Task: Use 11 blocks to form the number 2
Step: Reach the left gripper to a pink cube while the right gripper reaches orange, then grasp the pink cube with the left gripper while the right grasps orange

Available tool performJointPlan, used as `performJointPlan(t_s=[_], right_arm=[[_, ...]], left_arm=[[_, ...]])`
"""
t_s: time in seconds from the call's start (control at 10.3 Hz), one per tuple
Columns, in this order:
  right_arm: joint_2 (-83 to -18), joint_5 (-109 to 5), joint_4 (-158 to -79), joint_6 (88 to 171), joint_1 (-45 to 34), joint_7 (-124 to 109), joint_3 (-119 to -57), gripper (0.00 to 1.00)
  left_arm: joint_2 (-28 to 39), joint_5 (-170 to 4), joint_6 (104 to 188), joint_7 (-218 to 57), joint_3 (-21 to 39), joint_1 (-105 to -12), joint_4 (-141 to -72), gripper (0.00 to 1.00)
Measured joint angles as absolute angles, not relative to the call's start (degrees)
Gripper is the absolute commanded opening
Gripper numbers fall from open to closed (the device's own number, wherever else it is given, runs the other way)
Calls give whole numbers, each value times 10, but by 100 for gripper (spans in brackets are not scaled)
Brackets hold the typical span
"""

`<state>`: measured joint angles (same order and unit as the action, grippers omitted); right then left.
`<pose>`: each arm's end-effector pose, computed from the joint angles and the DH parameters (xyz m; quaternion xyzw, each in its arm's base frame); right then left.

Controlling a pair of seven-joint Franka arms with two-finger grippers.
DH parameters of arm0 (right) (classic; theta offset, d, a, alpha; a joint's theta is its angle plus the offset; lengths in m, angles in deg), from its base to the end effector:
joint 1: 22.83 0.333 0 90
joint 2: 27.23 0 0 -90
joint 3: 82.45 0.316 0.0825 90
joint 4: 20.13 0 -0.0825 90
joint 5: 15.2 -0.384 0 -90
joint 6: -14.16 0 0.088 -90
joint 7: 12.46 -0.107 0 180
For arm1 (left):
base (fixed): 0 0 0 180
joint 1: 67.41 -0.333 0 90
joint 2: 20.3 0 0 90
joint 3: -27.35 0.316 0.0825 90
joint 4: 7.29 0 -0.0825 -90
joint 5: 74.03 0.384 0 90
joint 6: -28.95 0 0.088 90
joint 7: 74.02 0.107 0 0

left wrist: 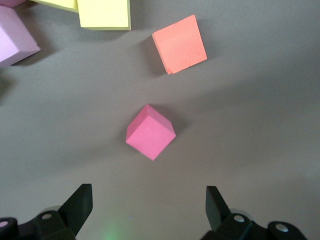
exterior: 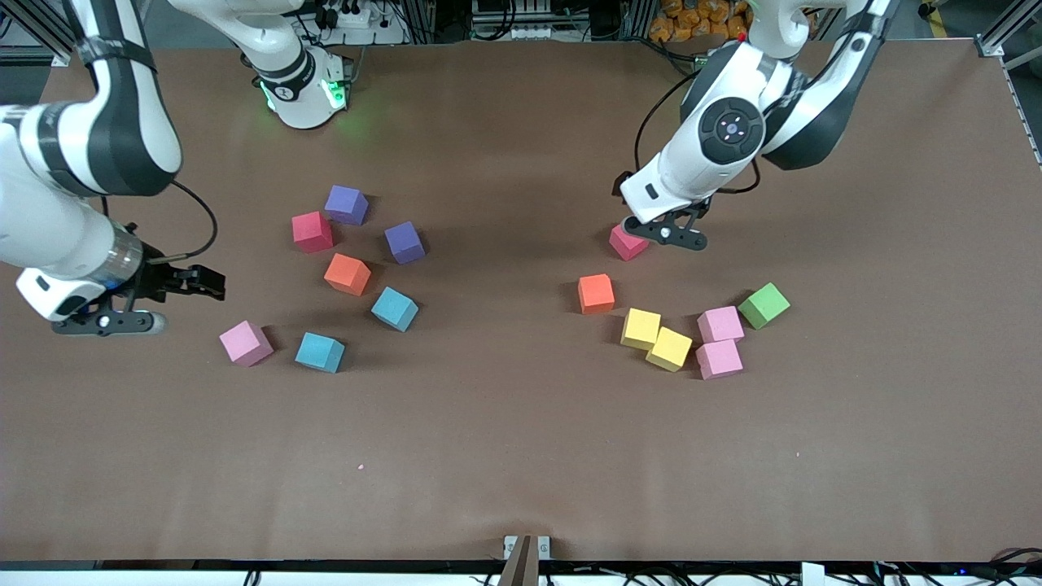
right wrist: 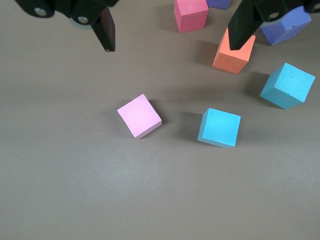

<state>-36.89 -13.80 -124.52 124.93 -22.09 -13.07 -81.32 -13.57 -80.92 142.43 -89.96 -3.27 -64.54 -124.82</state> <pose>0.6001 0.0174 0.4377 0.9994 0.0156 -0.0284 0.0103 0.4559 -0.3056 0.3773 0.9850 -0.1242 -0.1130 0.0390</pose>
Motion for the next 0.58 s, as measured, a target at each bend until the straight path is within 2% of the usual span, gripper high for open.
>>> performJointPlan(t_s=[0.29, 0.58], right_arm=[[-379, -139, -1278, 1286, -211, -136, -809, 100], [-410, -139, -1307, 1334, -186, -183, -808, 100]], left_arm=[[-87, -785, 1498, -900, -33, -645, -1254, 100], [-38, -752, 1509, -899, -32, -646, -1228, 100]])
